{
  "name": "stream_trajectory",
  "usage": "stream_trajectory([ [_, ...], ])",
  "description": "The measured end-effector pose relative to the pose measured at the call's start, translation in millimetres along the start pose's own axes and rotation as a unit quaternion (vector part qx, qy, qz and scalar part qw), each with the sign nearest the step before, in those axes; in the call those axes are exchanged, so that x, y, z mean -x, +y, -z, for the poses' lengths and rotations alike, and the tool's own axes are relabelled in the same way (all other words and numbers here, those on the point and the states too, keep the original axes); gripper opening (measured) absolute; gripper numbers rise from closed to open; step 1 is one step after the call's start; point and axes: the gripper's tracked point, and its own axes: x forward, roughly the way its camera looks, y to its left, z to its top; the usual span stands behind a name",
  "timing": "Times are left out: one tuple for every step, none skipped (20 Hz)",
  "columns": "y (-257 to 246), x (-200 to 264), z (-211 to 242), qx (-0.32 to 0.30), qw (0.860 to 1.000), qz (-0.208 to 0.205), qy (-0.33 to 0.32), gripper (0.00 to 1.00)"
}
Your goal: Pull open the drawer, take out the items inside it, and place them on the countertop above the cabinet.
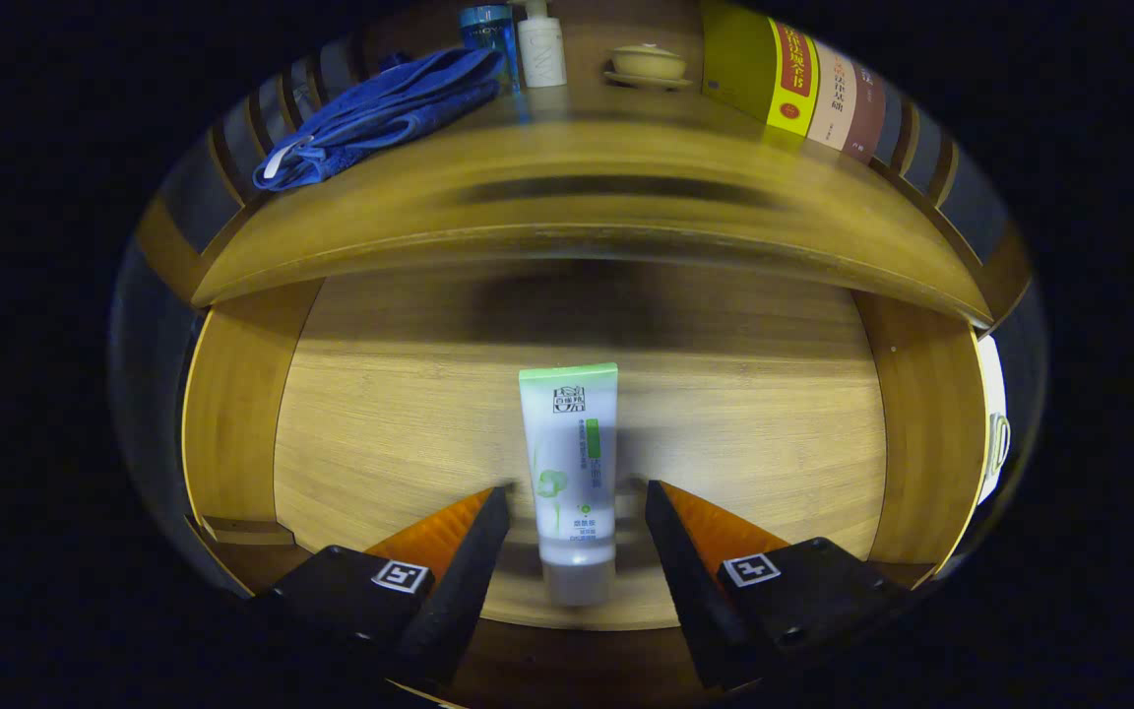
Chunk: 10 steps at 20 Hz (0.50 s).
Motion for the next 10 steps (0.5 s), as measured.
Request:
stream_trajectory([
  [-1,0,1,0.001,1.000,0.001,0.006,0.85],
  [3,-2,4,0.001,1.000,-0.004,0.016,0.82],
  [4,-4,7,-0.002,1.000,-0.006,0.023,0.79],
  [5,-8,8,-0.001,1.000,0.000,0.026,0.75],
  [3,-10,8,0.004,1.000,0.004,0.030,0.72],
  [2,-12,9,0.006,0.999,0.011,0.033,0.69],
  [4,-11,6,0.008,1.000,0.012,0.026,0.66],
  [5,-13,6,0.011,0.999,0.010,0.031,0.63],
  [6,-10,2,0.012,1.000,0.008,0.027,0.59],
  [8,-7,-2,0.008,1.000,0.004,0.021,0.57],
])
